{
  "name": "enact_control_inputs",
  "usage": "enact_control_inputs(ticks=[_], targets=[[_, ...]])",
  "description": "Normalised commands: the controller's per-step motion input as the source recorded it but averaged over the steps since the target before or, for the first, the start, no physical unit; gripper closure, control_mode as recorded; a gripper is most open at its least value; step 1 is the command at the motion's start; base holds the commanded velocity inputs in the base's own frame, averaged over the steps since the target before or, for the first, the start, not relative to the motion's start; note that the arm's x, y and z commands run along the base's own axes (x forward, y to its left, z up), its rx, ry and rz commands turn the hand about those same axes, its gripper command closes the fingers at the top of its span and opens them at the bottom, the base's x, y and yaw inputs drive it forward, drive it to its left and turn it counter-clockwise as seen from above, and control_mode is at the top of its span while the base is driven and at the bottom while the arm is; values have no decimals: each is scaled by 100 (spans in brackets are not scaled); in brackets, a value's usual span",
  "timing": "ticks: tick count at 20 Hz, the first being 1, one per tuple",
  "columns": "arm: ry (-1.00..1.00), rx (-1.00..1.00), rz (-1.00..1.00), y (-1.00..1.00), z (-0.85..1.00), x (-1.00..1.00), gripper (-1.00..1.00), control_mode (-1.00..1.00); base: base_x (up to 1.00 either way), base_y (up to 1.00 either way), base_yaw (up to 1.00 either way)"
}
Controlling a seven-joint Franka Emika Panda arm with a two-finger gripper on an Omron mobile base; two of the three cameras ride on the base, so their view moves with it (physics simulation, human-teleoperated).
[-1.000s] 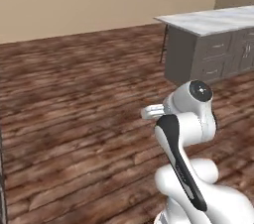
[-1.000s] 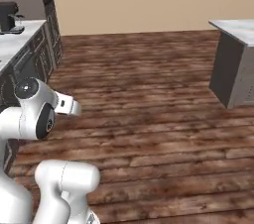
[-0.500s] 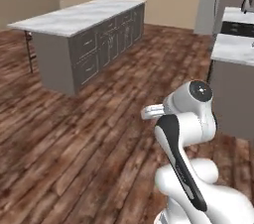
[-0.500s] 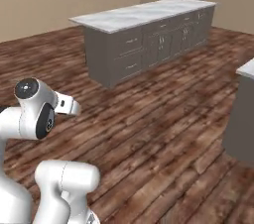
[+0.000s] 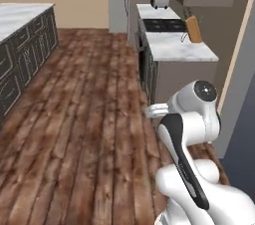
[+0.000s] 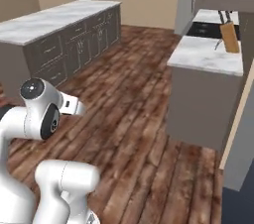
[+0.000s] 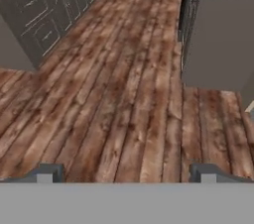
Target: Retrieve the sausage and cheese from the fridge and place them on the cutting board on the counter.
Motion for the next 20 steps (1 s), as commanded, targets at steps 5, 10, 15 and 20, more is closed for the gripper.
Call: enact_control_inputs(ticks=[5, 10, 15, 20], targets=[[0, 0, 0, 0, 0, 0, -100, 100, 100, 100, -42], [0, 0, 0, 0, 0, 0, -100, 100, 100, 98, -31], [0, 0, 0, 0, 0, 0, -100, 100, 100, 89, -15], [0, 0, 0, 0, 0, 0, -100, 100, 100, 97, -6]])
